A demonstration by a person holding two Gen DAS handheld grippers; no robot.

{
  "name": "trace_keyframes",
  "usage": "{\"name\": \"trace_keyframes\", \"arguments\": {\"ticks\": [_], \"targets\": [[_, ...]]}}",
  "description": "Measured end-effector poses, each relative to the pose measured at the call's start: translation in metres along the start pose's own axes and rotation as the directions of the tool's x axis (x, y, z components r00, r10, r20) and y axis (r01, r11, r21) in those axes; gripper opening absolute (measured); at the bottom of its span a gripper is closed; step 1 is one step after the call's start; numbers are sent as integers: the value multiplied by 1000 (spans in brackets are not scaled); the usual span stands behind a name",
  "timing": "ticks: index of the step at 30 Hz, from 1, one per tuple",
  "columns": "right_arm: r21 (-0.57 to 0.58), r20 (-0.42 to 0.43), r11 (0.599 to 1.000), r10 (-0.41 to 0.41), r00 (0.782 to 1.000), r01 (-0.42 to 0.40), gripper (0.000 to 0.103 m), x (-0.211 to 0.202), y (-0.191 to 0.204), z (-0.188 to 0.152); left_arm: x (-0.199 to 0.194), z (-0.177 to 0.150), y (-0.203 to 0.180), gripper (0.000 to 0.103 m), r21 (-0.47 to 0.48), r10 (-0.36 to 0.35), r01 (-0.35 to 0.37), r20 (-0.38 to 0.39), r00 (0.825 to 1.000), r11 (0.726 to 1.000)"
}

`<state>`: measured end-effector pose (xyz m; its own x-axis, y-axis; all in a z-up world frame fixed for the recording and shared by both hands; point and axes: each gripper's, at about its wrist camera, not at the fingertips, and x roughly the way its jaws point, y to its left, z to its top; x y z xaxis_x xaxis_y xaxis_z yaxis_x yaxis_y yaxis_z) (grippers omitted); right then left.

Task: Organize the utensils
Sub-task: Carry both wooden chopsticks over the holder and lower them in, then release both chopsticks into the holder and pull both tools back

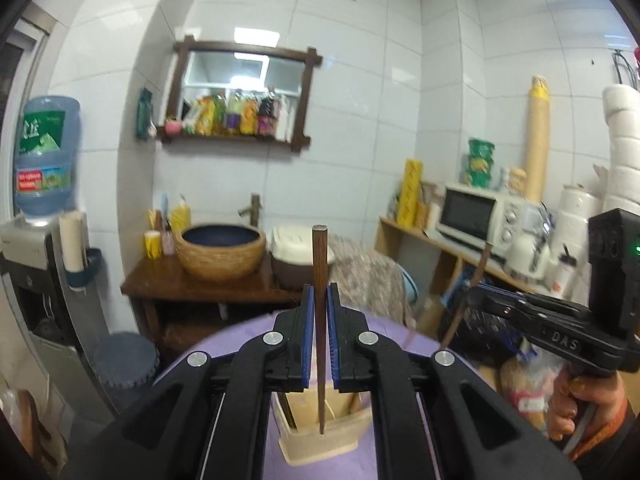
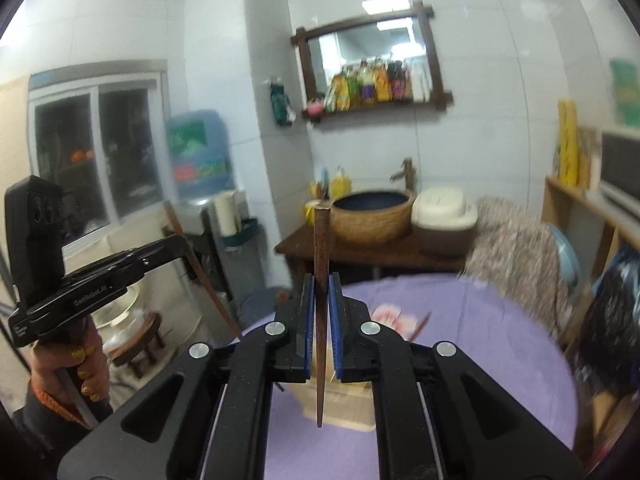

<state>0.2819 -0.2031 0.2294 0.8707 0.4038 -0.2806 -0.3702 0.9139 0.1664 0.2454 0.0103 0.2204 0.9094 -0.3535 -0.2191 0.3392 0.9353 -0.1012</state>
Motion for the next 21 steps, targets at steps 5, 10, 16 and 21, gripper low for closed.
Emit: {"name": "trace_keyframes", "arguments": {"ticks": [5,10,16,21], "targets": [[-7,27,997,-77,997,77,8,24,-4,12,35,-3,4,8,-32,40,-40,-8,999,999],[-32,-8,992,-125,992,125,8,56,-7,-31,61,-50,4,8,-36,50,-53,-81,995,998],[-22,-83,989,-145,986,144,8,79,-14,-74,70,-102,2,8,-8,60,-62,-145,988,998],[-3,-126,989,-146,981,147,8,91,-22,-97,82,-125,11,8,-20,66,-71,-202,977,997]]}}
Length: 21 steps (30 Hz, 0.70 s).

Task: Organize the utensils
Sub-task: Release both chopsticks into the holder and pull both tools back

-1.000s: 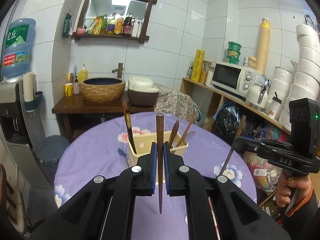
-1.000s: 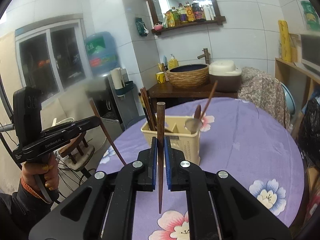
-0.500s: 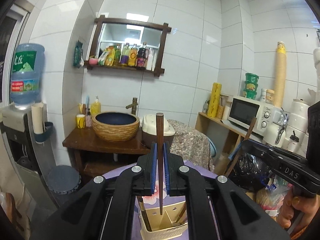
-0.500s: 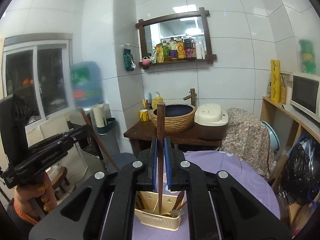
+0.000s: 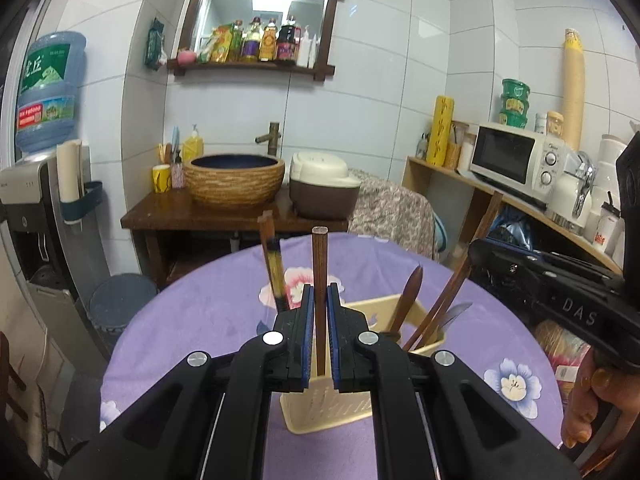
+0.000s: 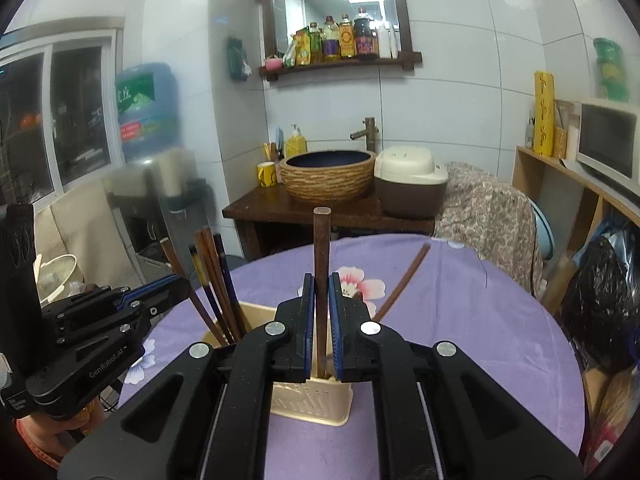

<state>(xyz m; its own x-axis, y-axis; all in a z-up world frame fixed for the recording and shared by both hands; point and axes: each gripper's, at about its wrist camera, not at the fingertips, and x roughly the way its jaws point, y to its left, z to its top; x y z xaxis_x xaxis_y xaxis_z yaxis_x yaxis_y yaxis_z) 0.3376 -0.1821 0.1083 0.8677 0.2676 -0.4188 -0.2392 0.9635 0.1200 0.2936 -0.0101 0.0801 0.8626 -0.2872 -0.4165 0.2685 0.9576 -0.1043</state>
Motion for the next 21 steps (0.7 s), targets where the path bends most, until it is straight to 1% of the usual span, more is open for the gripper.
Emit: {"name": "trace_keyframes", "arguments": {"ticks": [4,8,10,11,12,13,14,15,16,17,18,19,20,21], "targets": [[-6,2,1000,0,1000,0,8,0,0,-4,1,-4,4,8,6,16,-16,6,1000,1000],[-6,2,1000,-1,1000,1,8,-1,-1,-4,0,-4,2,8,8,8,-8,-5,1000,1000],[-10,9,1000,3,1000,-3,12,-3,0,-4,-2,-4,1,8,15,7,-7,-4,1000,1000],[-14,15,1000,1,1000,0,15,-5,1,-5,-3,-5,-1,8,16,7,-7,-2,1000,1000],[-17,23,1000,-6,1000,6,29,-7,2,-5,-4,-5,-1,8,15,2,-2,-3,1000,1000],[-17,33,1000,-9,999,9,48,-10,3,-5,-6,-6,-1,8,12,-5,5,-5,1000,1000],[-15,55,1000,-10,998,10,55,-15,3,-6,-8,-7,0,8,11,-10,10,-4,1000,1000],[-15,73,1000,-10,997,11,56,-20,3,-6,-9,-7,-1,9,11,-13,13,-3,1000,1000],[-18,85,1000,-9,996,11,57,-25,3,-7,-12,-9,-1,15,13,-16,16,0,1000,1000],[-23,95,1000,-8,995,10,59,-31,4,-8,-17,-10,-1,29,14,-20,20,5,1000,1000],[-27,104,1000,-6,995,9,69,-36,5,-9,-21,-12,-1,38,15,-23,23,14,1000,1000],[-29,120,999,-8,993,12,76,-44,5,-10,-30,-15,-1,56,17,-23,23,32,999,1000],[-32,141,999,-12,990,17,78,-52,5,-13,-39,-17,-1,68,19,-22,21,55,998,1000],[-39,165,999,-20,986,26,83,-63,6,-16,-49,-21,-1,73,23,-23,21,84,996,1000]]}}
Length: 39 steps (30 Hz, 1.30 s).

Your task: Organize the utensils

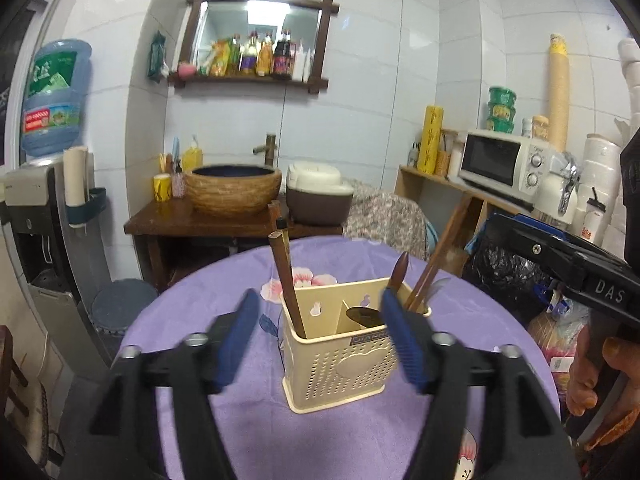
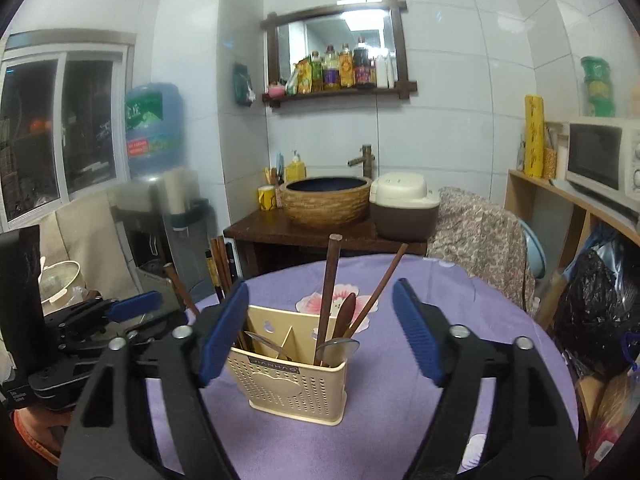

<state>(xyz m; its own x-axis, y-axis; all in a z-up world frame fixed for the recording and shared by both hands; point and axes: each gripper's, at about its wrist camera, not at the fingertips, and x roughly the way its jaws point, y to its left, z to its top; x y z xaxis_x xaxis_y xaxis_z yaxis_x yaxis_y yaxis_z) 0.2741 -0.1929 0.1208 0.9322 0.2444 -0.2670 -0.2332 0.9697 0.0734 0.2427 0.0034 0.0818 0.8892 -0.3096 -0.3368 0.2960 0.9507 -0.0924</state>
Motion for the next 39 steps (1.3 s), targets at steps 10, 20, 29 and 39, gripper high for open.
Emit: {"name": "trace_keyframes", "arguments": {"ticks": [10,20,29,39], "targets": [[-41,19,997,-67,998,68,98,-77,18,-91,-77,-79,-11,98,73,56,-66,123,991,995],[44,-26,996,-72,997,73,98,-148,43,-187,-123,-138,-14,98,-1,109,-109,50,993,994],[19,4,996,-91,996,91,98,-189,65,-199,-155,-149,-24,98,28,132,-135,95,987,990],[8,12,996,-89,996,89,98,-192,66,-192,-160,-152,-26,98,32,135,-140,116,984,990]]}}
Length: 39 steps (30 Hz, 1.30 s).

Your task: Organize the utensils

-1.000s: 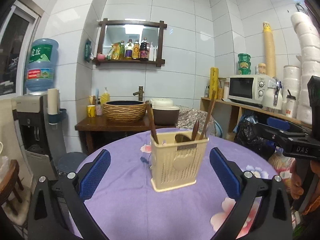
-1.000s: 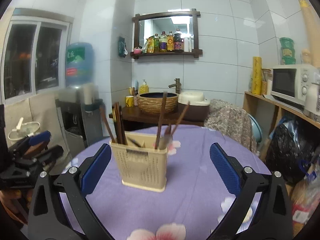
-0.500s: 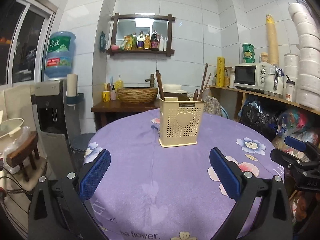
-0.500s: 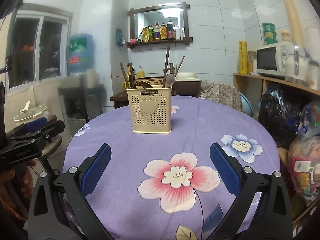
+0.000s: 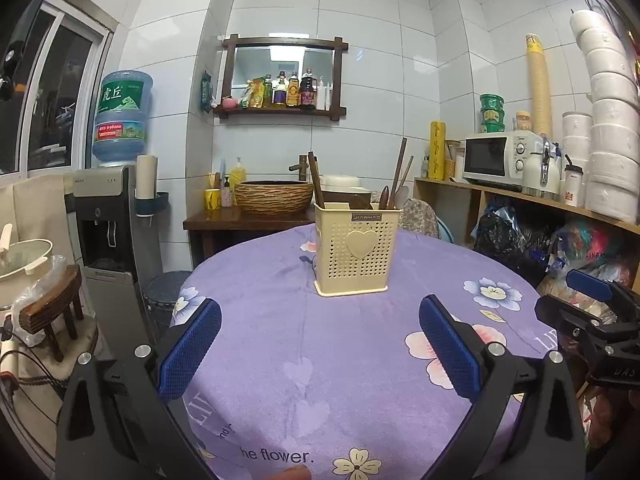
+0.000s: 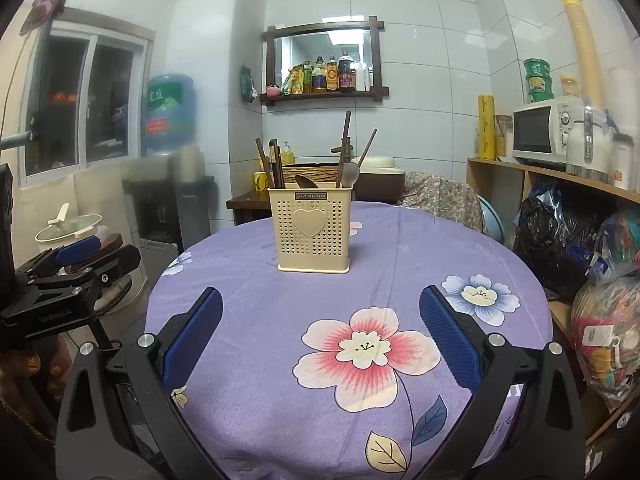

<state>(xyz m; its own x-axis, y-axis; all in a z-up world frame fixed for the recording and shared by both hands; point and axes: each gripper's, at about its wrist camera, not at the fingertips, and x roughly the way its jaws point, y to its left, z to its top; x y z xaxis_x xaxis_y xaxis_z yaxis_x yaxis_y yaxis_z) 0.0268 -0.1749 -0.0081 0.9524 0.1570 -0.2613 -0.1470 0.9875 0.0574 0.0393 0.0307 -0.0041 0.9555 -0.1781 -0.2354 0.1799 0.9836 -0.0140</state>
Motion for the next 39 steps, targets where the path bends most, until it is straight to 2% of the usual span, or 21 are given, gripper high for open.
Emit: {"name": "trace_keyframes", "arguments": {"ticks": [17,39], "targets": [[9,0,1000,2,1000,-2,98,0,-4,1,-3,-2,-2,98,3,19,-19,6,1000,1000],[27,-7,1000,16,1000,-16,98,1,-5,2,-4,-4,-4,98,-5,2,-2,-1,1000,1000]]}}
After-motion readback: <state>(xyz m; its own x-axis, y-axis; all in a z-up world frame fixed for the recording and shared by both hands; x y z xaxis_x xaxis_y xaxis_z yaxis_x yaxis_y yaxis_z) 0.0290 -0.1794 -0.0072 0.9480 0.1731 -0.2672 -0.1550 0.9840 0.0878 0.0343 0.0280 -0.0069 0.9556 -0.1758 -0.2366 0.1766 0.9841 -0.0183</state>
